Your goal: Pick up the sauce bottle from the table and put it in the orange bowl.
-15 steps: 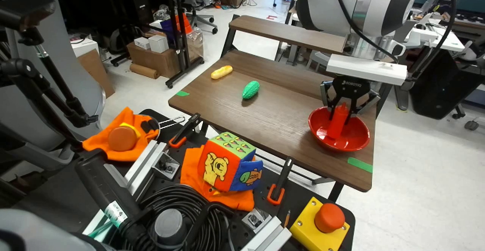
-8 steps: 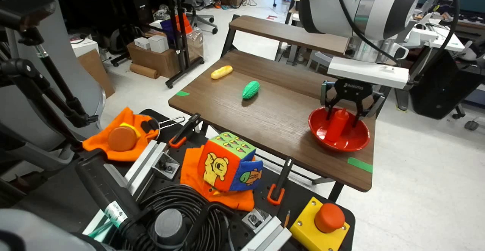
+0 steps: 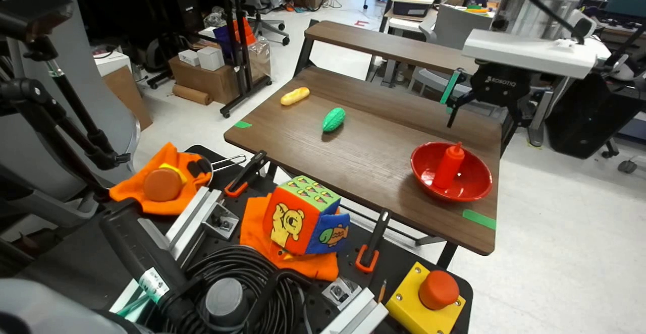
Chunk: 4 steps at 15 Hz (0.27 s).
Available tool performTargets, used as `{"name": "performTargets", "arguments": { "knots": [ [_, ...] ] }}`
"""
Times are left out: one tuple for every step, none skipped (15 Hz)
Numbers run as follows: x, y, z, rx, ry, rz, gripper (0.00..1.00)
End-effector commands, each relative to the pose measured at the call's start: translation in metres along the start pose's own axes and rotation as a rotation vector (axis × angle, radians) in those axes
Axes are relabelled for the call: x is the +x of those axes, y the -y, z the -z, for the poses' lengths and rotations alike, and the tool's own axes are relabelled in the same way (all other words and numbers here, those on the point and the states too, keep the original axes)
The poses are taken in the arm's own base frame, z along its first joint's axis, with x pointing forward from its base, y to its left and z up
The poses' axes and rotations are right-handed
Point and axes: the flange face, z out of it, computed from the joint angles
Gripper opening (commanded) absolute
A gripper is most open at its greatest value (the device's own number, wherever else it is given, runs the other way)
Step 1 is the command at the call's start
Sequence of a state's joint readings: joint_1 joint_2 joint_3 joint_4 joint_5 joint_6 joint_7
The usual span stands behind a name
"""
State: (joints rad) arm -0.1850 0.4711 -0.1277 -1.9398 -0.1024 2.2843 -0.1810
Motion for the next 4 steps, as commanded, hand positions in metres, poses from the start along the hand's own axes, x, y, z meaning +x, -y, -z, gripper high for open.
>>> {"name": "performTargets", "arguments": {
  "knots": [
    [-0.0036, -0.0040, 0.0090, 0.010, -0.001, -0.010, 1.00],
    [-0.0059, -0.0057, 0.0130, 0.014, -0.004, -0.014, 1.00],
    [-0.0072, -0.0053, 0.0133, 0.016, -0.003, -0.014, 1.00],
    [-0.0080, -0.0040, 0.0114, 0.017, 0.001, -0.013, 1.00]
  ]
}}
